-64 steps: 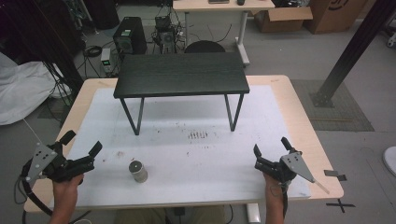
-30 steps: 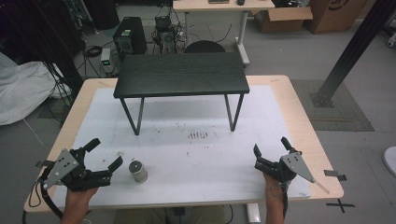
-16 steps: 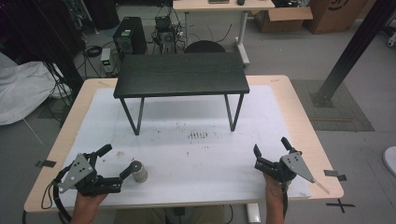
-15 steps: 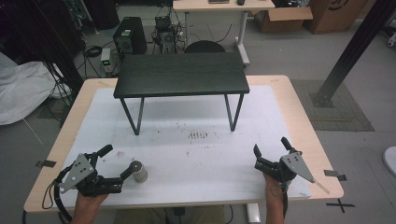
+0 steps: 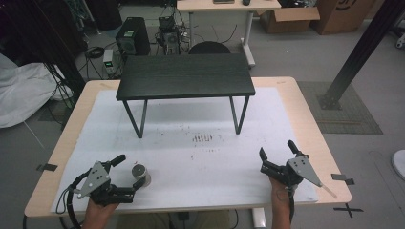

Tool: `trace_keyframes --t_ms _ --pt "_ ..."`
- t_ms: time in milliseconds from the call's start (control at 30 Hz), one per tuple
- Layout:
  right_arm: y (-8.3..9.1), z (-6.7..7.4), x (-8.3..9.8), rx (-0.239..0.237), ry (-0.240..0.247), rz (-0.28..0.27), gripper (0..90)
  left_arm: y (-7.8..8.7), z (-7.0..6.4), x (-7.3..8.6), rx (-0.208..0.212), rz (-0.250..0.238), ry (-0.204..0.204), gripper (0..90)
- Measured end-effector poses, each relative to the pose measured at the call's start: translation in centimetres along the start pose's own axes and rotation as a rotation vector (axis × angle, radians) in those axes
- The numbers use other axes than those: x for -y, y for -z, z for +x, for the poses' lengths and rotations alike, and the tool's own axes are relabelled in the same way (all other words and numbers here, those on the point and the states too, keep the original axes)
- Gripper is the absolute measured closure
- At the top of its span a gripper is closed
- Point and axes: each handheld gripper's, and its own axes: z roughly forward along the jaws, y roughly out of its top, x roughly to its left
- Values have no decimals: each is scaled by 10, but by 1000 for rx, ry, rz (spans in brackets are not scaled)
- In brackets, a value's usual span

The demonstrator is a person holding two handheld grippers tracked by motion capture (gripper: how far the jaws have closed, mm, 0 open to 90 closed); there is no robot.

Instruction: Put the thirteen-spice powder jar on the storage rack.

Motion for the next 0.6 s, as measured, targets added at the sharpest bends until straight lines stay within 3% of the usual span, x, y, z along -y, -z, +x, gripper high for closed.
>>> trace_keyframes --t_ms 600 --pt "0 0 0 0 1 -2 0 -10 -2 14 25 77 11 80"
